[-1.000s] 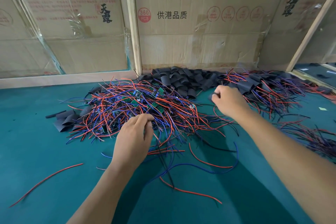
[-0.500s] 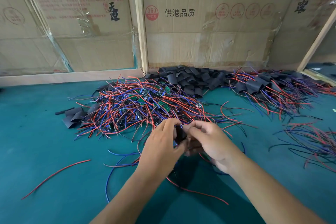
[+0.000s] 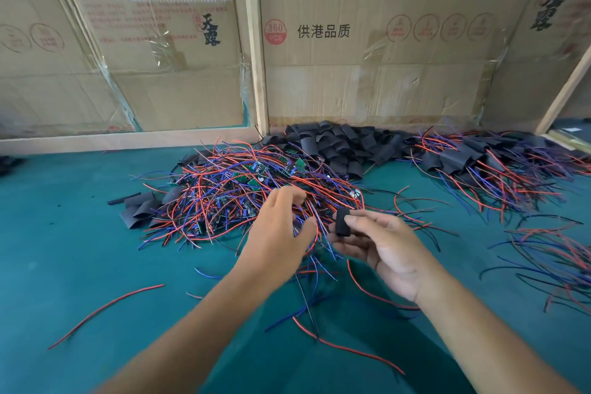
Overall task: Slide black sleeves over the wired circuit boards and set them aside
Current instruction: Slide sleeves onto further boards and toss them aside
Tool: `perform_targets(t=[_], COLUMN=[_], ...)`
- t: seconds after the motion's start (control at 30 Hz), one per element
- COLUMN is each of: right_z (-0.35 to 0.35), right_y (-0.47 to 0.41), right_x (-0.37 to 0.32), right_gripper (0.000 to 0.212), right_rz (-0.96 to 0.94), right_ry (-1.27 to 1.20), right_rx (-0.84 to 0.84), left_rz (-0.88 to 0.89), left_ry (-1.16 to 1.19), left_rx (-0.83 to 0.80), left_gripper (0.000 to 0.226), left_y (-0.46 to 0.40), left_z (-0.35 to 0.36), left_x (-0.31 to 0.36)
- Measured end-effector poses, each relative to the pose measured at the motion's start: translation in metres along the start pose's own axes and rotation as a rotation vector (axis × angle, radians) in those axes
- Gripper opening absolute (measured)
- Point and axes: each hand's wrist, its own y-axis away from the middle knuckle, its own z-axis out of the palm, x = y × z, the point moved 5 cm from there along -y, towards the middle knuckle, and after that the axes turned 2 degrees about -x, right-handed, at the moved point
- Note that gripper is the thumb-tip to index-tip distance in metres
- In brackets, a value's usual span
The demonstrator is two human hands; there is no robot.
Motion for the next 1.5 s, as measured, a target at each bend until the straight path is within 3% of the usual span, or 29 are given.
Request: perform_targets(t=[0.17,0.33,0.43,0.57,0.83,0.9,1.0,1.07,1.17,1.23,1.5], right_z=[0.002,0.003,0.004,0.003,0.000,-0.002,-0.007,-0.012,-0.014,-0.014,-0.003], right_y=[0.000,-0.001,0.000,0.000,-0.001,-0.001,-0.003,-0.004,-0.005,-0.005,0.001], right_x=[0.000,0.002,0.003,0.003,0.000,-0.003,-0.006,-0.006,-0.007,-0.006,0.001], right_gripper=[0.020,0.015,0.014,0.019,0.027,0.032,0.016,0.008,0.011,0.013,0.017], right_rz=[-0.009,-0.037,-0.029,-0.019,-0.035,-0.060,-0.095,-0.109,-0.124,-0.134,-0.200], right_ry=[-0.013,0.067,0.076,0.075,0.054,0.043,0.051,0.078,0.111,0.135,0.524], right_rx=[-0.031,-0.043,-0.045,-0.049,-0.049,-0.036,-0.011,0.017,0.033,0.018,-0.085], left_rz=[-0.013,0.044,0.110,0.153,0.248,0.293,0.211,0.090,-0.103,-0.224,-0.445], left_ry=[-0.557,-0.965,-1.031,-1.140,-1.138,-1.012,-0.573,-0.150,0.701,1.141,1.848], left_rx=[-0.009,-0.157,-0.238,-0.298,-0.250,-0.159,-0.073,-0.067,-0.063,-0.080,0.257], left_gripper=[0.037,0.036,0.024,0.038,0.033,0.036,0.031,0.027,0.024,0.028,0.037], left_y=[-0.056,-0.090,-0.100,-0.096,-0.084,-0.083,-0.079,-0.074,-0.056,-0.040,-0.002], left_z=[-0.027,-0.039,-0.045,-0.049,-0.066,-0.077,-0.100,-0.106,-0.096,-0.082,-0.036], left_x=[-0.036,-0.057,-0.048,-0.043,-0.016,0.002,0.028,0.038,0.043,0.040,-0.005])
